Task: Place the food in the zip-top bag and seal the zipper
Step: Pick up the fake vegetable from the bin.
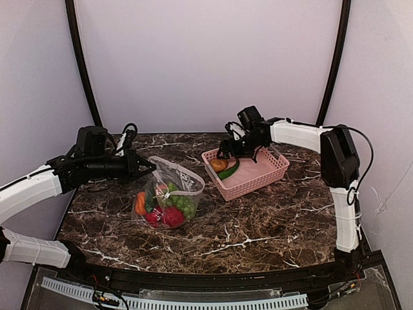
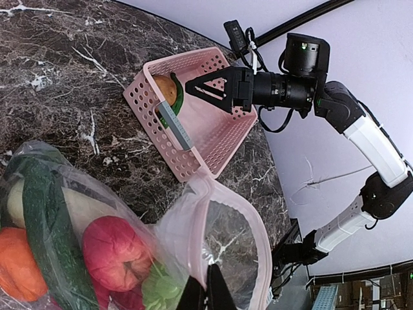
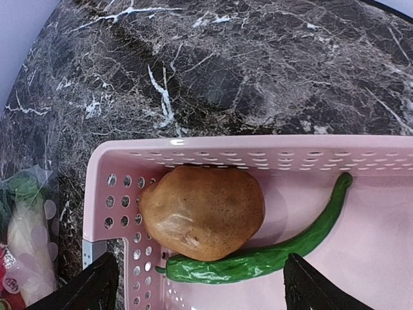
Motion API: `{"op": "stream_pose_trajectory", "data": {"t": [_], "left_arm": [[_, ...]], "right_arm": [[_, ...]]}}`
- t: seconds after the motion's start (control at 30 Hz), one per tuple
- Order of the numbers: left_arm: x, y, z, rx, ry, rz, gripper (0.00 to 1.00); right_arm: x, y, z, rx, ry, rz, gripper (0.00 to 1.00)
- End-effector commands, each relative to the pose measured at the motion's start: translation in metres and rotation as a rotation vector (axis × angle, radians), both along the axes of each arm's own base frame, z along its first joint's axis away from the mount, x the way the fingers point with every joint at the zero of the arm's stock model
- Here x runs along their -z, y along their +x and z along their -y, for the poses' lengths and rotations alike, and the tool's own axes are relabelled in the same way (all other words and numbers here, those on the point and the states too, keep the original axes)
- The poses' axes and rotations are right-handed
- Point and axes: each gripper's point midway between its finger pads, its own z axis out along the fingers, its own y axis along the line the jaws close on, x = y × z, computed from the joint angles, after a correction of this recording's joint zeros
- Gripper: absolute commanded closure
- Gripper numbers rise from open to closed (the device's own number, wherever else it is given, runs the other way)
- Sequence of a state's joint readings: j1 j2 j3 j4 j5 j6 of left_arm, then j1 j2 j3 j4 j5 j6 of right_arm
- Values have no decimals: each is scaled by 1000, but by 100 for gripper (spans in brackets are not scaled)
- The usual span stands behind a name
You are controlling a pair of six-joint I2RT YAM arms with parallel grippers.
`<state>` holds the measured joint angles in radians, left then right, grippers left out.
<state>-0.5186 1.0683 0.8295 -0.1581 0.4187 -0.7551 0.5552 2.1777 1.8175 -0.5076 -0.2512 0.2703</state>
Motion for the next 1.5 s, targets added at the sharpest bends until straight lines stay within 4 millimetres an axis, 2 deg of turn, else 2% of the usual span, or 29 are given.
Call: {"op": "stream_pose_trajectory", "data": {"t": [0.0,0.27,0.47,0.67,1.03,1.2,1.33,1.47], "left_arm": [[-6,5,1,15,-17,24,99],[-4,5,-1,12,-21,19,99],[0,3,-3,6,-22,10,99],[1,2,-3,2,-25,10,99],[3,2,-3,1,-23,4,99],[5,4,-3,-1,-19,1,99],[6,5,-2,2,-23,-4,99],[6,7,-1,1,-25,-6,99]], "right_arm": [[7,7,-11,-43,32,0,12],[28,8,-22,-66,35,-39,8],[47,9,-27,-63,-50,-34,7],[58,4,-37,-86,-83,-31,4],[69,24,-9,87,-167,-29,5],[74,24,-14,61,-145,-44,5],[78,26,-12,72,-158,-40,8],[70,27,-13,73,-142,-18,13]]}}
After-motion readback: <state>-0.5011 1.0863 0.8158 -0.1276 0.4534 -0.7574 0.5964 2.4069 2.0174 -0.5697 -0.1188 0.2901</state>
